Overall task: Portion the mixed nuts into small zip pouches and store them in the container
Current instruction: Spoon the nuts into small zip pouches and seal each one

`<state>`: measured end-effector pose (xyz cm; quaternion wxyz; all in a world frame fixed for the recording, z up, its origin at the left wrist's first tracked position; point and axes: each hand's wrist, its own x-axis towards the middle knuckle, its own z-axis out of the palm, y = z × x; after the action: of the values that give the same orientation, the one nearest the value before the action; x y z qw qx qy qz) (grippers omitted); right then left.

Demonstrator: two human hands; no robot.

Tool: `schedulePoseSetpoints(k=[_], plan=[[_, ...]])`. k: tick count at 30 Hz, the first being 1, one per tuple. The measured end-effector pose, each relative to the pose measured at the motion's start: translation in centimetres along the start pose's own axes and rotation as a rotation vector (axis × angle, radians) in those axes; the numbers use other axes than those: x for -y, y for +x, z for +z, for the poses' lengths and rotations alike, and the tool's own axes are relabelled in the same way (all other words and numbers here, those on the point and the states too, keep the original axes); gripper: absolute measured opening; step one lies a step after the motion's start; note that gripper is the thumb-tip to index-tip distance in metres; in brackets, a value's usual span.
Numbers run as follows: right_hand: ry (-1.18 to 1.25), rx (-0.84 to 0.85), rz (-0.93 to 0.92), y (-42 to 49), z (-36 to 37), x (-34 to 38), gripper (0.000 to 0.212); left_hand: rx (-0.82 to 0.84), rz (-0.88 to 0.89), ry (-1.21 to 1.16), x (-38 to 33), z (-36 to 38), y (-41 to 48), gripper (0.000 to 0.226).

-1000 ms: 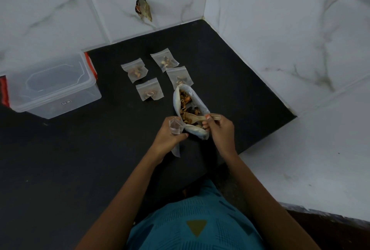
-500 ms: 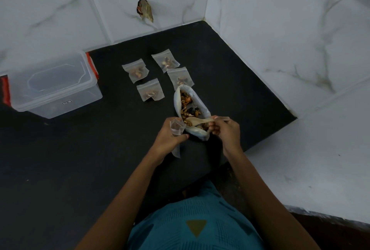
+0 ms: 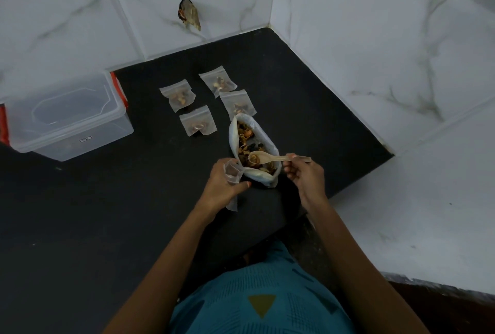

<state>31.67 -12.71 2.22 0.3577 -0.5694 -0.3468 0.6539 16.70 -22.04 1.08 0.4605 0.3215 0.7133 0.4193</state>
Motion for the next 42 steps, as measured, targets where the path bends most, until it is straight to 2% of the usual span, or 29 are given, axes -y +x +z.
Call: schedulePoseSetpoints(k=[4, 11, 15, 21, 25, 28, 31, 35, 42], plan=[[0.021, 0.013, -0.036, -0.6, -0.3, 1.1, 0.014, -0.106, 0.121, 0.083, -0.2, 0.0, -0.1, 0.065], [0.033, 0.122, -0.136, -2.9, 0.2, 3.8, 0.016, -0.124, 0.233, 0.010, -1.1, 0.2, 0.4, 0.061], [-0.016, 0.194, -0.252, -4.2, 0.8, 4.3, 0.016, -0.116, 0.246, 0.013, -1.7, 0.6, 0.5, 0.063], [-0.347, 0.234, -0.664, -5.2, 1.5, 3.3, 0.011, -0.118, 0.303, -0.057, -2.4, 1.0, 0.5, 0.063], [-0.610, 0.327, -1.048, -5.2, 1.7, 2.6, 0.022, -0.110, 0.295, -0.098, -2.9, 1.1, 0.2, 0.063], [-0.691, 0.349, -1.195, -4.9, 1.6, 2.3, 0.022, -0.107, 0.302, -0.131, -2.9, 1.2, 0.2, 0.060], [-0.698, 0.353, -1.225, -4.7, 1.5, 2.3, 0.022, -0.118, 0.311, -0.134, -2.9, 1.1, 0.2, 0.061], [-0.615, 0.327, -1.124, -4.7, 1.5, 2.6, 0.025, -0.115, 0.316, -0.124, -3.2, 1.1, 0.1, 0.061], [-0.525, 0.291, -1.050, -4.7, 1.3, 2.7, 0.027, -0.108, 0.322, -0.124, -3.3, 1.0, -0.1, 0.058]])
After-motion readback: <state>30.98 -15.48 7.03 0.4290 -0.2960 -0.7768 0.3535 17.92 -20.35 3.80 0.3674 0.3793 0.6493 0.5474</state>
